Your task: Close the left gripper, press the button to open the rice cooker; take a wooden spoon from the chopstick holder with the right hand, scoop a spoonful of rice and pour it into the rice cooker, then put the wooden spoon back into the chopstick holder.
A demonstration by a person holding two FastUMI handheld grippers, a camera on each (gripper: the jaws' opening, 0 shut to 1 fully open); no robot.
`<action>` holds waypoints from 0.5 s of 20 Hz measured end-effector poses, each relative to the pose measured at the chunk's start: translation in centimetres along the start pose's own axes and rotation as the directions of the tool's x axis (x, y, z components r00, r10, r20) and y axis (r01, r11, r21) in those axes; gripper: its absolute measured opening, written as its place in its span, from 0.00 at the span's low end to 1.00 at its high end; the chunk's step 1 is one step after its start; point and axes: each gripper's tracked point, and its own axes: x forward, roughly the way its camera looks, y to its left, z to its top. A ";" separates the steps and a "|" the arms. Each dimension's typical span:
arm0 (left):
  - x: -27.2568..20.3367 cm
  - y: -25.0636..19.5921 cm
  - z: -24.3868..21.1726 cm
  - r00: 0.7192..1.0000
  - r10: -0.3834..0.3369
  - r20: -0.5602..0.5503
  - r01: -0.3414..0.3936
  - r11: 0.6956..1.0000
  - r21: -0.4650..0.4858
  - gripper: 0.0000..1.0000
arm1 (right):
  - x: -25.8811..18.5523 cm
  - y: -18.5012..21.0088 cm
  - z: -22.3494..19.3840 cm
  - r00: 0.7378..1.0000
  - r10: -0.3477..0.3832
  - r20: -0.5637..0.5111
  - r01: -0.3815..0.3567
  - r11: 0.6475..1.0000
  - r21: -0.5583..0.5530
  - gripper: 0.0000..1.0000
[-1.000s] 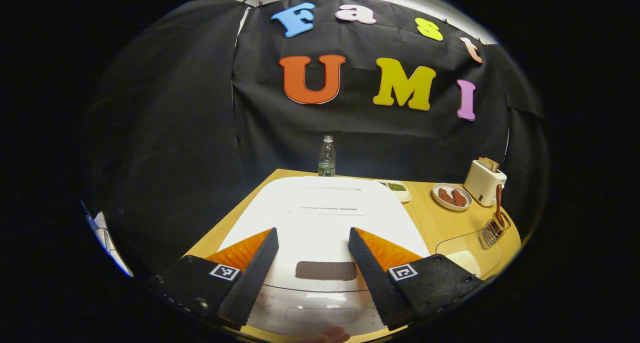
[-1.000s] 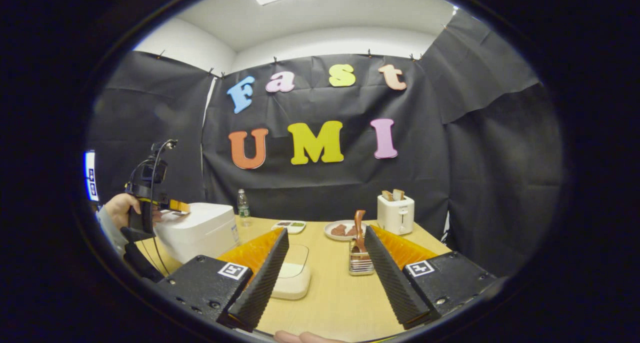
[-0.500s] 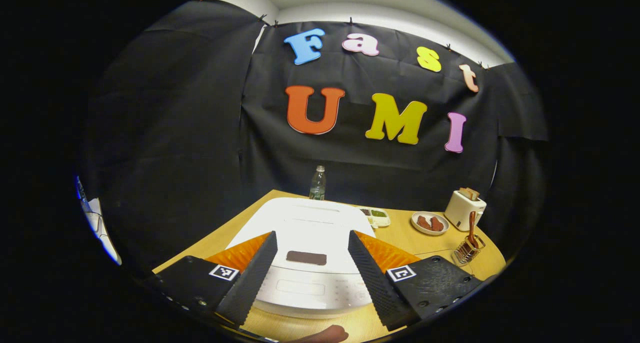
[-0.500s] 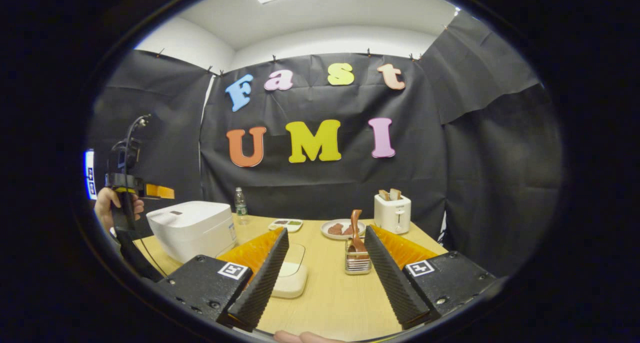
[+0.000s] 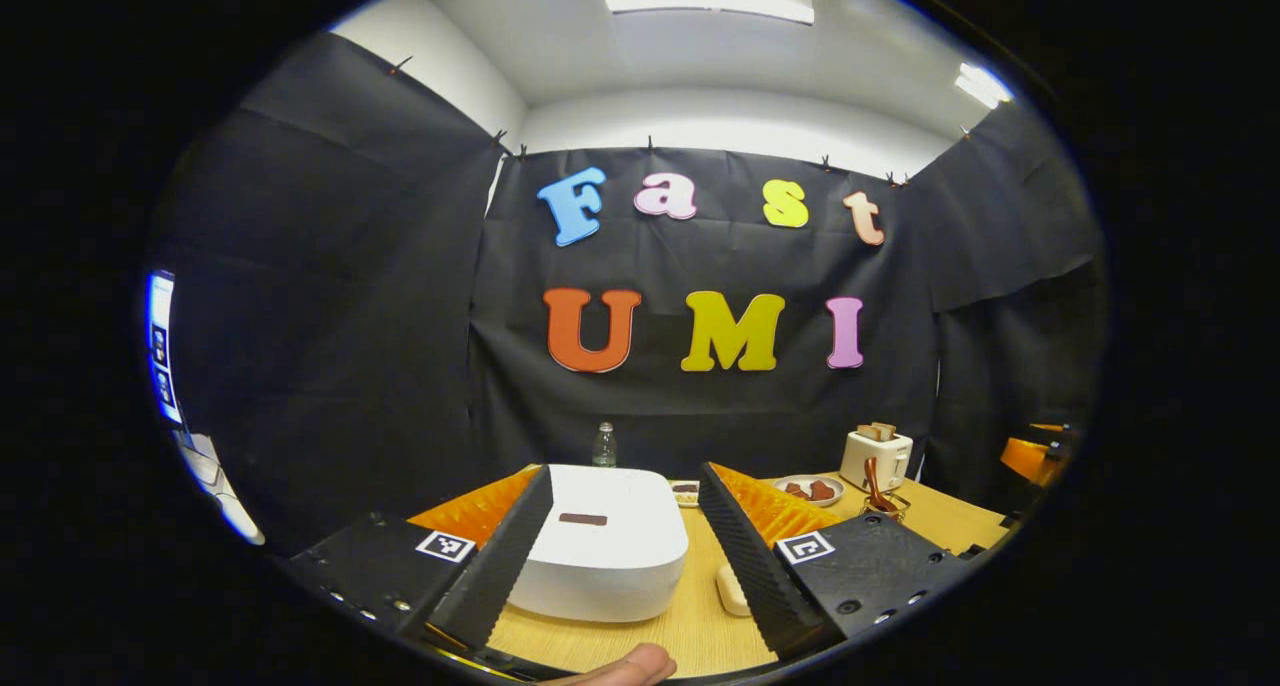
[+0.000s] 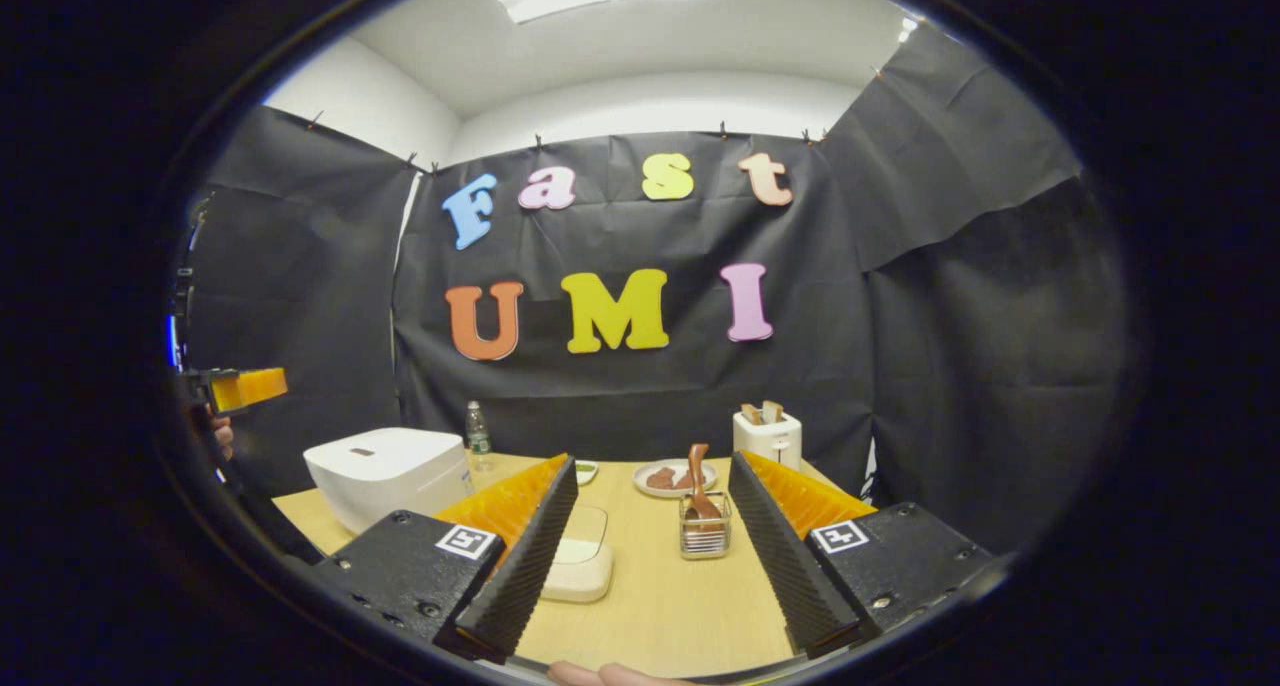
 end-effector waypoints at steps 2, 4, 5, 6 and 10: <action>-2.0 -0.7 0.2 1.000 -0.008 0.008 0.007 1.000 0.028 0.94 | -0.8 -0.4 1.4 1.000 -0.025 0.019 0.025 1.000 -0.013 0.99; -3.4 -0.9 0.3 1.000 -0.011 0.003 0.011 0.999 0.034 0.94 | -1.7 -0.3 2.5 0.999 -0.038 0.030 0.039 0.999 -0.028 0.99; -4.0 -0.9 0.3 1.000 -0.012 0.001 0.012 1.000 0.029 0.94 | -2.1 -0.2 2.9 0.999 -0.039 0.037 0.040 0.999 -0.034 0.99; -4.4 -0.8 0.2 1.000 -0.012 0.002 0.012 1.000 0.021 0.94 | -2.5 -0.1 3.3 0.998 -0.039 0.043 0.041 0.998 -0.044 0.99; -5.3 -1.4 -0.4 0.999 -0.047 0.007 0.047 0.999 0.015 0.94 | -3.2 0.3 3.3 0.998 -0.041 0.047 0.045 0.997 -0.069 0.99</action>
